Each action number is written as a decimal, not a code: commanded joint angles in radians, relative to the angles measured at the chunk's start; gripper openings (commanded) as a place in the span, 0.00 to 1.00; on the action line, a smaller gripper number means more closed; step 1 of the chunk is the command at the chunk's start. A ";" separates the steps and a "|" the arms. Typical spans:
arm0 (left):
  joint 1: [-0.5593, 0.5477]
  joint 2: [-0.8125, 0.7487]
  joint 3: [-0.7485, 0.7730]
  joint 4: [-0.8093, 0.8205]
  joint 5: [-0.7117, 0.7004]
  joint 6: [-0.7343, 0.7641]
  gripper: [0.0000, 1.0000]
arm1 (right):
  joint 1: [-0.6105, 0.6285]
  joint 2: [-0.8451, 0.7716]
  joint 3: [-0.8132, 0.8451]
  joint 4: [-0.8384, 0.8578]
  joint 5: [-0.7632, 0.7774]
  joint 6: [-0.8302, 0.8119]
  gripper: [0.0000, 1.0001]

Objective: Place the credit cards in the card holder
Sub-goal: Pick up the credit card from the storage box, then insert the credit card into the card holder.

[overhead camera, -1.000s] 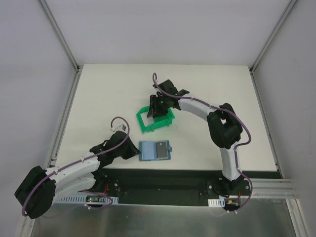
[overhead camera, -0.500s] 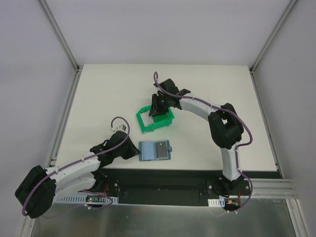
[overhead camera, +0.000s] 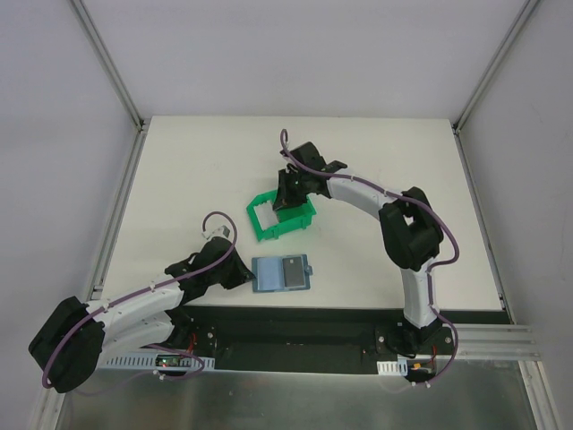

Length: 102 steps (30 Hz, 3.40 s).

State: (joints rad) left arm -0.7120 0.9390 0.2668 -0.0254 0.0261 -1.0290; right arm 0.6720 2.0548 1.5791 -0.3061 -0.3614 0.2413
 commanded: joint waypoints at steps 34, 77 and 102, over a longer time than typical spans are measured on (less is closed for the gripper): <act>0.006 0.026 0.038 0.021 0.024 0.030 0.00 | 0.003 0.018 0.036 -0.110 0.133 -0.083 0.04; 0.006 -0.023 -0.003 0.021 0.032 0.000 0.00 | 0.150 -0.717 -0.734 0.350 0.137 0.257 0.01; 0.006 -0.042 -0.032 0.021 0.035 -0.034 0.00 | 0.230 -0.599 -1.047 0.734 0.148 0.501 0.00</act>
State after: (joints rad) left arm -0.7120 0.9077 0.2459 -0.0116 0.0505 -1.0565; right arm 0.8948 1.4509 0.5537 0.3531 -0.1986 0.7143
